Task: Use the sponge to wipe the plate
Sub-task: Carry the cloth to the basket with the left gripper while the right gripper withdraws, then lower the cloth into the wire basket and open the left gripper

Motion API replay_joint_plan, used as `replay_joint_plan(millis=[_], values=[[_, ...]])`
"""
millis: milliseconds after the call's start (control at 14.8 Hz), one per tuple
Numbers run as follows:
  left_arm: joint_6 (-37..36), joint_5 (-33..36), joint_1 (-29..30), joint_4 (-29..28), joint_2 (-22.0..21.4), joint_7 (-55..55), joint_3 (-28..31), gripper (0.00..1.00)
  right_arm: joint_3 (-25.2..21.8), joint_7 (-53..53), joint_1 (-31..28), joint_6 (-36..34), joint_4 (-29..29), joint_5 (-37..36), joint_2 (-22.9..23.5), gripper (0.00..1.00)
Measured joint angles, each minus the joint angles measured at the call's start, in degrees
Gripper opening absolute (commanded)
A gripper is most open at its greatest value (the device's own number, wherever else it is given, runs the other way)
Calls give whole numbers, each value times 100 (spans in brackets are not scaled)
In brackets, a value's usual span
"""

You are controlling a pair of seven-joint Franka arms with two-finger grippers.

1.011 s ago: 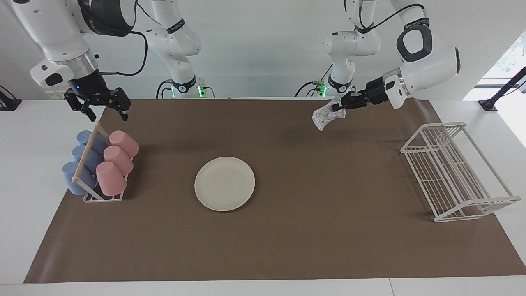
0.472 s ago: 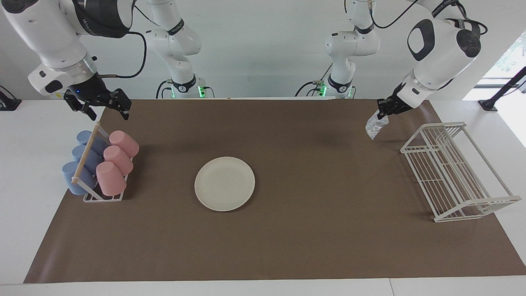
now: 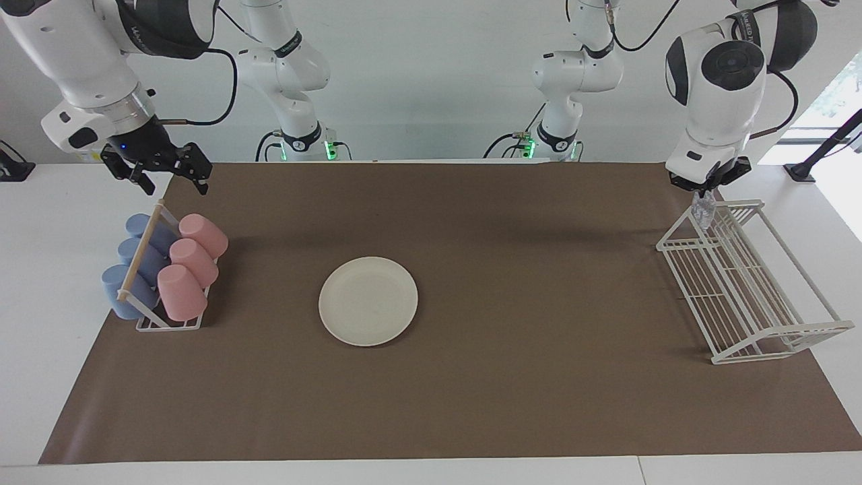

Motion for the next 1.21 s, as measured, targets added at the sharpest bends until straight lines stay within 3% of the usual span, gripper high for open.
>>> replay_joint_plan(millis=[202, 539, 809, 1213], values=[[5, 1090, -105, -1, 218, -760, -4, 0, -9, 0, 0, -160, 63, 0, -41, 100], [29, 2332, -300, -2, 1016, -2901, -16, 0, -9, 0, 0, -227, 142, 0, -111, 100], [59, 2537, -338, -1, 1465, -4420, -15, 0, -9, 0, 0, -227, 151, 0, -112, 100], [214, 2540, -454, -16, 1619, -4664, -45, 0, -9, 0, 0, -227, 155, 0, -112, 100]])
